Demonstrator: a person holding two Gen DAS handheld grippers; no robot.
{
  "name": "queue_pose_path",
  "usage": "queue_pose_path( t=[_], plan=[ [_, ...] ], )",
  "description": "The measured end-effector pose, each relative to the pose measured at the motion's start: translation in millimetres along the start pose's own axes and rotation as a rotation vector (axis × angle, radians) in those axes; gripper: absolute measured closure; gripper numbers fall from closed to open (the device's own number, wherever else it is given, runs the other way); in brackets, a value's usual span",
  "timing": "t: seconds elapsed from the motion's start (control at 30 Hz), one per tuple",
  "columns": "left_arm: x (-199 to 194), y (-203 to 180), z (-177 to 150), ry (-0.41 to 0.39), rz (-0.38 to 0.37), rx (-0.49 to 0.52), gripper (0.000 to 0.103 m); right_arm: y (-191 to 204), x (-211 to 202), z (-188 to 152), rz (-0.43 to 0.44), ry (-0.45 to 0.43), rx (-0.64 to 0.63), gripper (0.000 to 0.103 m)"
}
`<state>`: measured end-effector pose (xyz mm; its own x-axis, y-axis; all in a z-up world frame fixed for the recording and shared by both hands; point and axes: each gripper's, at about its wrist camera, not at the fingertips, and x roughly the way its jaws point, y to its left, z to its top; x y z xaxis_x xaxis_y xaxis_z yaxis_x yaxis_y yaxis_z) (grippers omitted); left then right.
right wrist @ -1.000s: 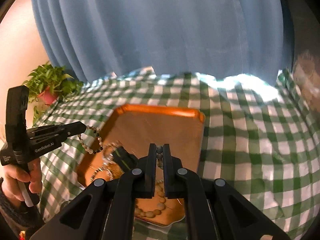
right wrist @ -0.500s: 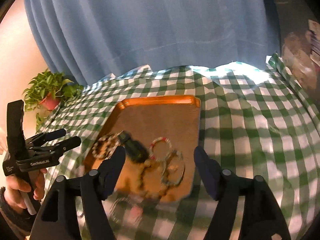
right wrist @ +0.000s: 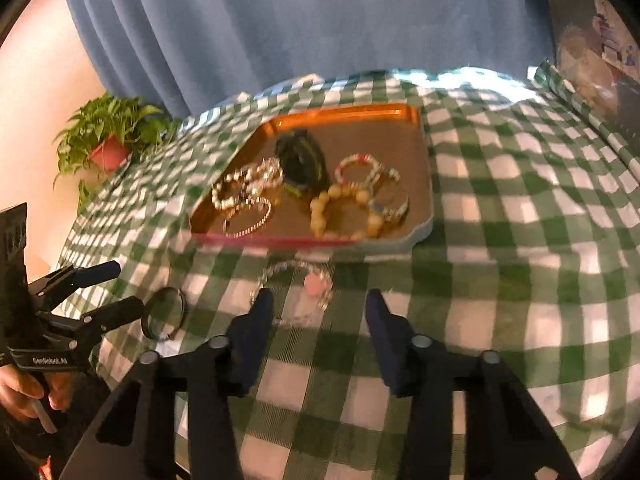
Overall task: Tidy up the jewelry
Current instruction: 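Grasp the thin silver wire bangle with the left gripper while the right grasps the clear crystal bracelet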
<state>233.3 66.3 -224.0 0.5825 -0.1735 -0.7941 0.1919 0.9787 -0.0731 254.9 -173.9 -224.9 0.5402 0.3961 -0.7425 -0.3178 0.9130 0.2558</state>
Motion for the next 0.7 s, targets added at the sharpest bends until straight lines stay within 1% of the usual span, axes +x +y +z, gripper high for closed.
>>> queue_pose_path(
  t=[0.1, 0.13, 0.2, 0.23, 0.3, 0.37, 0.47, 0.5, 0.57, 0.7],
  plan=[
    [13, -3, -6, 0.034, -0.033, 0.002, 0.014, 0, 7, -2, 0.003, 0.014, 0.003, 0.062],
    [18, -3, -8, 0.044, -0.033, 0.004, 0.015, -1, 9, -2, 0.003, 0.018, 0.004, 0.062],
    [26, -2, -12, 0.052, -0.019, 0.000, 0.015, -2, 15, -1, 0.003, 0.026, 0.007, 0.062],
    [26, -2, -13, 0.030, 0.000, 0.006, 0.015, -2, 17, 0, 0.005, 0.029, 0.009, 0.062],
    [29, -1, -12, 0.030, 0.048, 0.008, 0.018, -2, 22, 0, 0.003, 0.033, 0.005, 0.062],
    [27, 0, -9, 0.012, 0.081, -0.016, 0.041, 0, 27, 0, -0.003, 0.037, -0.002, 0.062],
    [27, 10, -4, 0.024, 0.052, -0.082, 0.041, 6, 31, -2, -0.054, 0.018, -0.045, 0.062],
    [28, 12, -3, 0.022, 0.048, -0.094, 0.041, 8, 34, -2, -0.054, 0.024, -0.048, 0.062],
    [28, 13, -1, 0.023, 0.051, -0.093, 0.041, 10, 36, -2, -0.059, 0.020, -0.055, 0.062],
    [29, 13, 0, 0.023, 0.046, -0.099, 0.041, 18, 42, 3, -0.093, 0.036, -0.113, 0.062]
  ],
)
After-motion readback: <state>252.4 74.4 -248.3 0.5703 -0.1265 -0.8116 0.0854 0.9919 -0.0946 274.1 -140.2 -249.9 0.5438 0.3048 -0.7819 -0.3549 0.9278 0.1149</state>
